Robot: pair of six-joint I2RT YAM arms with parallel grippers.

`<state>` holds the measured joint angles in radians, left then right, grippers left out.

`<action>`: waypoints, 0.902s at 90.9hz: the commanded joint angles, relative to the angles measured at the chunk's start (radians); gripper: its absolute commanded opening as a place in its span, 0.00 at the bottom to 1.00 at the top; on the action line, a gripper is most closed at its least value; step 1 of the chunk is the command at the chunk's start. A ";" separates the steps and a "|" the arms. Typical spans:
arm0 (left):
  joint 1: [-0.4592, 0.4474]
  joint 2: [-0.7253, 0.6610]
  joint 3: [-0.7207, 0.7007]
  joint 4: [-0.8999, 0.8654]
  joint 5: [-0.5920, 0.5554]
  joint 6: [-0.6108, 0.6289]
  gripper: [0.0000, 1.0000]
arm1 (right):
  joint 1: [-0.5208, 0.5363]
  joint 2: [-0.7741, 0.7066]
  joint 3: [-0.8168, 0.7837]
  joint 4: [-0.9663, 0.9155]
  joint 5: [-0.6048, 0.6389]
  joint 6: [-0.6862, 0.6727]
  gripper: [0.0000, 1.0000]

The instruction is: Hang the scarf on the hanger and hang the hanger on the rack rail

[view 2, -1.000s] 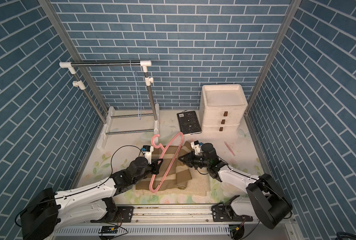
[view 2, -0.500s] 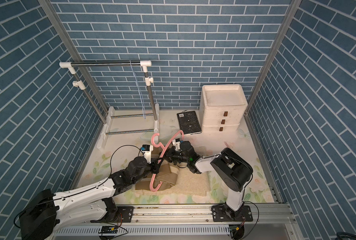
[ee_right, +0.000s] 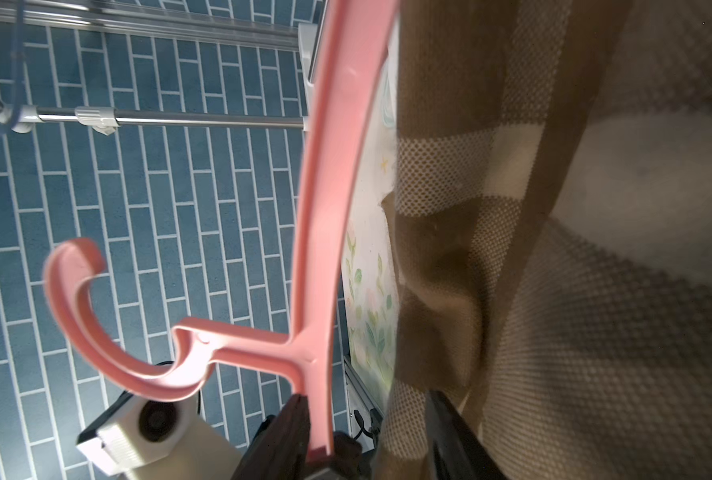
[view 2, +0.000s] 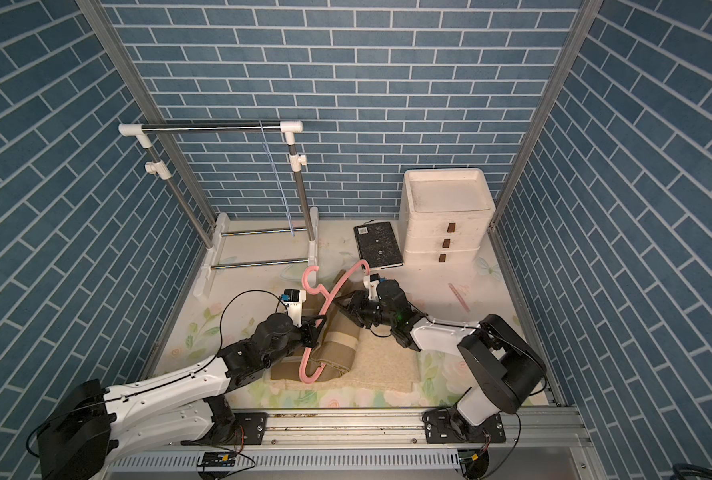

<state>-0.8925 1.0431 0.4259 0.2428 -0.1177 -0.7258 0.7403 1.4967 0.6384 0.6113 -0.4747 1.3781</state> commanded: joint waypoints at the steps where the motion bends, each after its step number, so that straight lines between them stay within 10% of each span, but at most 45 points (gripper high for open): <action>1: -0.006 0.000 0.018 0.000 -0.007 0.005 0.00 | -0.040 -0.099 -0.013 -0.091 0.023 -0.091 0.54; 19: -0.006 0.001 0.025 -0.016 -0.009 0.012 0.00 | -0.049 -0.047 0.065 -0.040 0.040 -0.014 0.75; 46: -0.006 -0.010 0.017 -0.012 -0.016 0.011 0.00 | 0.006 0.132 0.179 0.018 0.074 0.051 0.79; 82: -0.006 -0.024 0.018 0.000 -0.035 0.027 0.00 | 0.062 0.189 0.161 0.033 0.129 0.112 0.26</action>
<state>-0.8936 1.0405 0.4259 0.2237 -0.1307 -0.7238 0.7963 1.7142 0.8261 0.6559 -0.3878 1.4872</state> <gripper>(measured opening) 0.125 0.337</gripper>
